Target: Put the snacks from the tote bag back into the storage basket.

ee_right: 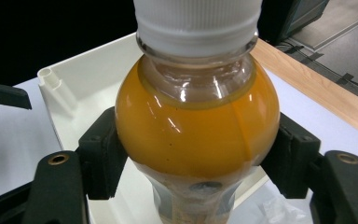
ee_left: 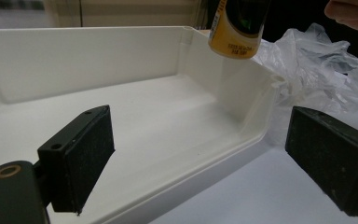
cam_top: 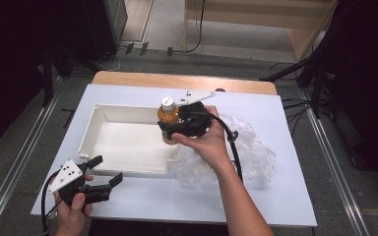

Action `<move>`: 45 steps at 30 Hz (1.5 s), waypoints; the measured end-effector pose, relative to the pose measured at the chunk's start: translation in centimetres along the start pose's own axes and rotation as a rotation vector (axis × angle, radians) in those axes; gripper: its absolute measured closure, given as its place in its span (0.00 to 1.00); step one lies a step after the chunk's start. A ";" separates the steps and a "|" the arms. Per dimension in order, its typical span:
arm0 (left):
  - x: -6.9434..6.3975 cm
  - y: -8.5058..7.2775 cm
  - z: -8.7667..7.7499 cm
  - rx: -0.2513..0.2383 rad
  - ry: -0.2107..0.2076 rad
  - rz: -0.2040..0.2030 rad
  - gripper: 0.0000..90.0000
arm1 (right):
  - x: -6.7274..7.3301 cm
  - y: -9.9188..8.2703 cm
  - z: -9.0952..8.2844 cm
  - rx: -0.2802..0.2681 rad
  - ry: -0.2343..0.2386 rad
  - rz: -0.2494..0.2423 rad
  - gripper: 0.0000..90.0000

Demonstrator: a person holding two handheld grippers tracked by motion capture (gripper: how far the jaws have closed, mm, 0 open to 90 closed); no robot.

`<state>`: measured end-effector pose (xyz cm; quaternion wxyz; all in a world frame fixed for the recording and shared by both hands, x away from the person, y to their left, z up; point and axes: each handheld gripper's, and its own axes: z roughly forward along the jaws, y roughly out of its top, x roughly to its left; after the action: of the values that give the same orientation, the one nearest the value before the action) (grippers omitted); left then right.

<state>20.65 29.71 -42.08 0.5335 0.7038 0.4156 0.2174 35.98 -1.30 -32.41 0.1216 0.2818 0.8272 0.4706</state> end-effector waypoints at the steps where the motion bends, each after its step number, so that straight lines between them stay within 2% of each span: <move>1: 0.0 0.0 0.0 -0.001 0.000 -0.002 0.09 | 0.0 0.0 0.1 0.002 0.001 0.000 0.35; 28: 0.0 0.0 0.1 0.000 -0.006 -0.007 0.09 | 0.5 -0.4 1.4 0.020 0.016 -0.024 0.35; 45: -0.1 0.0 0.1 -0.001 -0.011 -0.013 0.09 | 0.2 -1.6 1.6 0.027 0.019 -0.007 0.35</move>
<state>20.69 29.54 -42.10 0.5376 0.7020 0.4171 0.2103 36.02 -0.65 -34.60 0.1116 0.2759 0.8356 0.4617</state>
